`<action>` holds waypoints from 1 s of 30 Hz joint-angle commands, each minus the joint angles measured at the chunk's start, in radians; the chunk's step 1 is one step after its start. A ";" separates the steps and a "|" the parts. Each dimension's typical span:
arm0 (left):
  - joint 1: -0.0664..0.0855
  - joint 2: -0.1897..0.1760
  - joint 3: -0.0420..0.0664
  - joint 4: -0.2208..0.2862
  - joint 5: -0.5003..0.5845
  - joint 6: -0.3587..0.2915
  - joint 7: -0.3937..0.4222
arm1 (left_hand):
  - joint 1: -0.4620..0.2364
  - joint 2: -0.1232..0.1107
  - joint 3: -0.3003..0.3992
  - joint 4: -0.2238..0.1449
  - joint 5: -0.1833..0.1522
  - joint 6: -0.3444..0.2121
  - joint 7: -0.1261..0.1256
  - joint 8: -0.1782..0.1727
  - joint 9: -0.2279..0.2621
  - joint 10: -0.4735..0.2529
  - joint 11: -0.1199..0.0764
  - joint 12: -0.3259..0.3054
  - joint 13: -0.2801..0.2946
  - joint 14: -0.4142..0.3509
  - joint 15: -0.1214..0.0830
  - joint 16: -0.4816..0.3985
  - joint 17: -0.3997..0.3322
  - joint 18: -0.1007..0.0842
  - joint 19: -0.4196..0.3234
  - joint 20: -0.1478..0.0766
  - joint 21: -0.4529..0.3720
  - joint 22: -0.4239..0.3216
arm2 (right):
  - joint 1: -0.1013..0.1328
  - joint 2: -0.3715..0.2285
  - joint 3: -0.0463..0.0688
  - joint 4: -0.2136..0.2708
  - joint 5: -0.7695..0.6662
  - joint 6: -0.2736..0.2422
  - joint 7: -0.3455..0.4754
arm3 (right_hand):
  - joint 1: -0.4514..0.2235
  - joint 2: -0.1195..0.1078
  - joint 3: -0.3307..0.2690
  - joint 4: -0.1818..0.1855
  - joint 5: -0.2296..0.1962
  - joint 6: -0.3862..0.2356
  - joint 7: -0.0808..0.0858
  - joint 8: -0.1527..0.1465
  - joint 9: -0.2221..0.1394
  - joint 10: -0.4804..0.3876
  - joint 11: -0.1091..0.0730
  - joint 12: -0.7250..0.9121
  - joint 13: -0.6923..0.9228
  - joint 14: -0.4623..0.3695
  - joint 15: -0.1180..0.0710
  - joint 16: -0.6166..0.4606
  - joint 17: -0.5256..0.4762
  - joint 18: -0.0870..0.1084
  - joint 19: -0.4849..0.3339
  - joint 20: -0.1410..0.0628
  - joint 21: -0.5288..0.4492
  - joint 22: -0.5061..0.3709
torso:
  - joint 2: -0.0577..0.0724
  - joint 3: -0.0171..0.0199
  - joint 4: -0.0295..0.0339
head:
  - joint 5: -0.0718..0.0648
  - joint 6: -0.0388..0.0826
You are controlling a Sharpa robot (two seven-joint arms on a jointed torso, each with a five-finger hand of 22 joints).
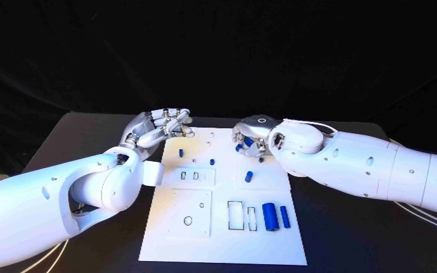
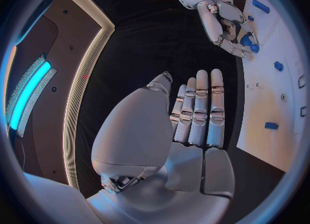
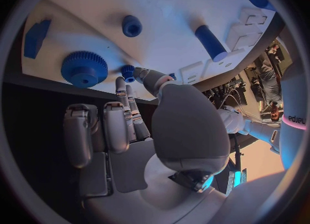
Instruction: Assemble the parts on the task board
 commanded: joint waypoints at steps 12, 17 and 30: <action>0.003 -0.004 0.001 -0.002 -0.005 0.019 0.001 | -0.011 -0.001 0.008 0.000 -0.006 -0.006 0.009 -0.006 -0.002 -0.002 0.012 -0.007 -0.001 -0.001 0.004 0.008 0.005 0.012 0.008 0.002 0.005 0.001 | -0.007 0.014 -0.001 -0.012 -0.020 0.021 -0.005 | 0.016 0.027 0.031 -0.002 -0.028 0.042 -0.004 0.027 0.019 0.012 -0.005 0.025 0.013 0.041 0.004 0.014 0.003 -0.020 0.016 0.001 0.011 0.117 | 0.014 -0.0025 0.0019 | 0.000 0.004; 0.003 -0.005 0.001 -0.002 -0.005 0.019 0.000 | -0.012 0.001 0.009 0.000 -0.006 -0.006 0.009 -0.007 -0.002 -0.002 0.012 -0.008 0.000 -0.001 0.005 0.010 0.007 0.012 0.007 0.002 0.005 0.001 | -0.008 0.016 -0.001 -0.014 -0.020 0.008 -0.008 | 0.035 0.051 0.051 -0.010 -0.051 0.068 -0.013 0.043 0.034 0.031 -0.015 0.042 0.022 0.041 -0.004 0.019 0.006 -0.023 0.023 -0.004 0.018 0.131 | 0.014 -0.0029 0.0037 | 0.000 0.003; 0.003 -0.006 0.001 -0.005 -0.005 0.018 -0.004 | -0.014 0.002 0.010 0.000 -0.006 -0.006 0.010 -0.007 -0.003 -0.003 0.012 -0.009 0.000 -0.003 0.005 0.011 0.008 0.012 0.007 0.002 0.006 0.001 | -0.008 -0.002 0.002 0.032 -0.027 -0.162 -0.031 | 0.064 0.084 0.065 -0.046 -0.053 0.119 -0.031 0.102 0.096 0.078 -0.038 0.083 0.048 0.042 -0.024 0.026 0.009 -0.032 0.047 -0.023 0.040 0.173 | 0.018 -0.0069 0.0042 | 0.007 0.018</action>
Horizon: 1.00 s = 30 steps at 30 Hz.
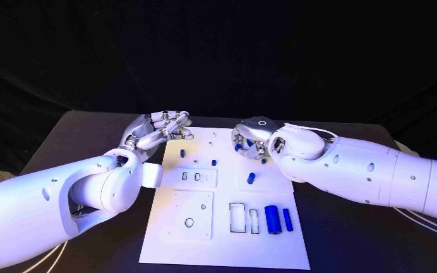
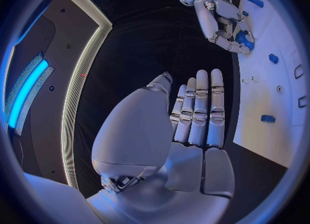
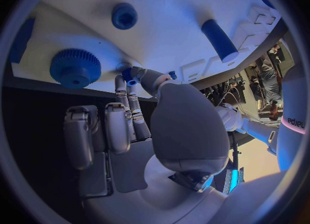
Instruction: Assemble the parts on the task board
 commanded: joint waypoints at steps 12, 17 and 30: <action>0.003 0.005 0.001 -0.004 -0.004 0.019 0.001 | -0.009 -0.003 0.006 0.000 -0.006 -0.003 0.007 -0.004 -0.002 0.000 0.010 -0.006 0.000 -0.003 0.005 0.004 0.002 0.012 0.007 0.002 0.006 0.002 | 0.010 0.053 0.004 -0.032 -0.019 -0.186 -0.086 | 0.015 0.029 -0.002 -0.006 -0.013 -0.001 0.001 0.006 0.052 0.025 -0.026 0.002 0.017 0.044 -0.008 0.002 -0.004 -0.014 0.038 -0.009 0.001 0.166 | 0.008 -0.0041 0.0042 | 0.002 0.020; 0.003 0.010 0.001 -0.005 -0.004 0.022 -0.001 | -0.005 -0.003 0.010 -0.003 -0.006 -0.005 0.007 -0.005 -0.002 -0.001 0.010 -0.008 0.000 -0.006 0.005 0.007 0.005 0.012 0.007 0.002 0.008 0.002 | 0.011 0.084 0.005 -0.062 -0.019 -0.216 -0.093 | 0.014 0.030 0.000 -0.007 -0.011 -0.004 0.001 0.006 0.055 0.024 -0.025 0.002 0.017 0.044 -0.008 0.003 -0.004 -0.015 0.039 -0.009 0.001 0.167 | 0.011 -0.0047 0.0098 | -0.002 0.020; 0.004 0.016 0.001 -0.012 -0.004 0.023 -0.005 | -0.004 -0.004 0.012 -0.004 -0.006 -0.005 0.007 -0.005 -0.003 -0.001 0.010 -0.008 0.000 -0.007 0.005 0.008 0.007 0.012 0.007 0.001 0.008 0.002 | 0.009 0.150 0.006 -0.120 -0.014 -0.260 -0.085 | 0.004 0.030 -0.002 -0.003 -0.019 -0.010 0.004 0.008 0.066 0.014 -0.022 -0.002 0.018 0.044 -0.005 0.003 -0.006 -0.014 0.036 -0.007 0.000 0.164 | 0.020 -0.0088 0.0229 | 0.002 0.016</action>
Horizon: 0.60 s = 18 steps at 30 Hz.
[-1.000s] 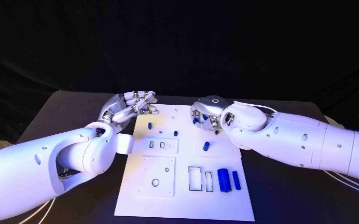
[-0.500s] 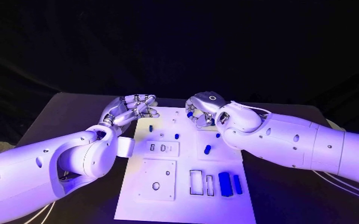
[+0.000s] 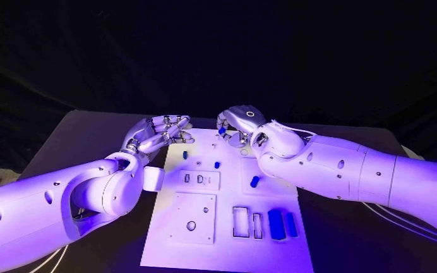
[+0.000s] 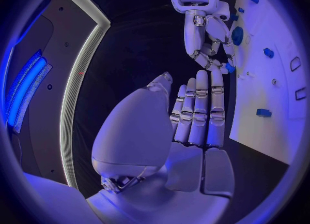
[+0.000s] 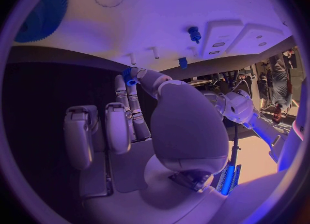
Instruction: Assemble the parts on the task board
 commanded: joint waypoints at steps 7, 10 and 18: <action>0.007 0.004 0.001 0.001 -0.004 0.020 0.001 | -0.004 -0.004 0.008 0.001 -0.006 -0.002 0.003 -0.005 -0.001 0.003 0.006 -0.003 0.000 -0.003 0.001 0.004 0.001 0.012 0.007 0.001 0.004 0.002 | -0.005 0.015 0.000 -0.013 -0.004 -0.006 0.005 | 0.012 0.020 0.000 0.000 -0.004 -0.007 0.002 0.003 0.047 0.011 -0.020 -0.001 0.000 0.040 -0.001 0.003 -0.002 -0.014 0.036 -0.007 0.000 0.165 | 0.007 -0.0020 0.0032 | 0.014 -0.003; 0.008 0.004 0.001 0.000 -0.004 0.021 0.001 | -0.004 -0.004 0.008 0.001 -0.006 -0.002 0.003 -0.005 -0.001 0.003 0.006 -0.003 0.000 -0.003 0.001 0.004 0.001 0.012 0.007 0.001 0.004 0.002 | -0.006 0.018 0.000 -0.016 -0.001 0.004 0.010 | 0.010 0.020 0.000 0.001 -0.003 -0.009 0.003 0.003 0.048 0.009 -0.020 -0.002 0.000 0.040 0.000 0.003 -0.003 -0.014 0.036 -0.006 0.000 0.164 | 0.008 -0.0027 0.0036 | 0.009 -0.004; 0.009 0.007 0.001 -0.004 -0.004 0.021 0.001 | -0.002 -0.005 0.010 0.000 -0.006 -0.001 0.004 -0.005 -0.001 0.003 0.006 -0.004 0.000 -0.005 0.001 0.006 0.003 0.012 0.006 0.001 0.005 0.002 | -0.009 0.020 0.000 -0.021 0.001 0.041 0.012 | 0.008 0.019 0.000 0.002 -0.002 -0.010 0.003 0.002 0.050 0.008 -0.019 -0.002 0.000 0.040 0.000 0.003 -0.003 -0.013 0.035 -0.006 -0.001 0.162 | 0.008 -0.0018 0.0030 | 0.009 -0.005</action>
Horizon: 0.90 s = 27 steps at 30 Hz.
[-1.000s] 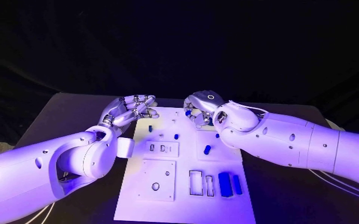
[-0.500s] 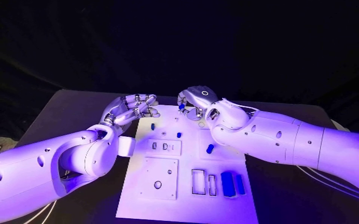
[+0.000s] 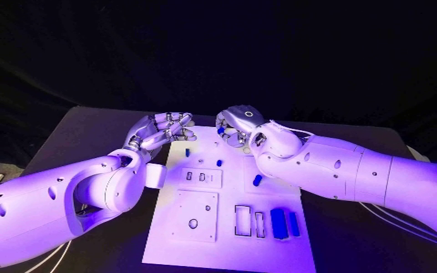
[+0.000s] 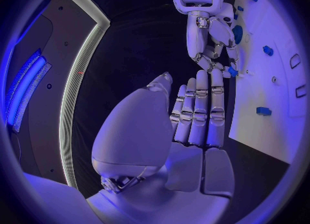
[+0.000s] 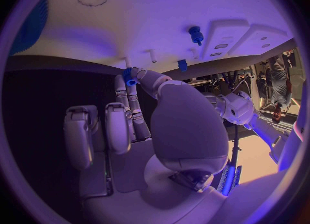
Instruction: Assemble the parts on the task board
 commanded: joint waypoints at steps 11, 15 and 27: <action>0.003 0.003 0.001 -0.011 -0.004 0.020 0.008 | -0.002 -0.005 0.010 0.000 -0.006 -0.001 0.004 -0.005 -0.001 0.003 0.006 -0.004 0.000 -0.005 0.001 0.006 0.003 0.012 0.006 0.001 0.005 0.001 | -0.002 0.005 0.000 -0.011 -0.004 0.058 0.006 | 0.005 0.016 0.000 0.006 0.006 -0.008 0.002 0.004 0.022 0.009 -0.014 0.001 0.001 0.039 0.001 0.003 -0.002 -0.013 0.032 -0.005 -0.003 0.159 | 0.003 -0.0006 0.0001 | 0.000 0.004; 0.004 0.003 0.001 -0.012 -0.004 0.020 0.009 | -0.002 -0.005 0.010 0.000 -0.006 -0.001 0.004 -0.005 -0.001 0.003 0.006 -0.004 0.000 -0.005 0.001 0.006 0.003 0.012 0.006 0.001 0.005 0.001 | -0.003 0.013 0.000 -0.022 -0.004 0.062 0.004 | 0.000 0.014 -0.001 0.008 0.005 -0.013 0.003 0.003 0.025 0.003 -0.013 -0.001 0.001 0.039 0.002 0.002 -0.005 -0.012 0.030 -0.004 -0.005 0.156 | 0.004 -0.0008 0.0010 | 0.000 0.007; 0.005 0.004 0.001 -0.015 -0.004 0.021 0.008 | -0.002 -0.005 0.010 0.000 -0.006 -0.001 0.004 -0.005 -0.001 0.003 0.006 -0.004 0.000 -0.005 0.001 0.006 0.003 0.012 0.006 0.001 0.005 0.001 | -0.008 0.031 0.000 -0.045 -0.004 0.060 0.005 | -0.006 0.012 -0.001 0.013 0.001 -0.021 0.005 -0.002 0.029 -0.007 -0.010 -0.005 0.000 0.037 0.005 0.000 -0.010 -0.010 0.024 -0.002 -0.009 0.149 | 0.006 -0.0013 -0.0004 | 0.003 0.006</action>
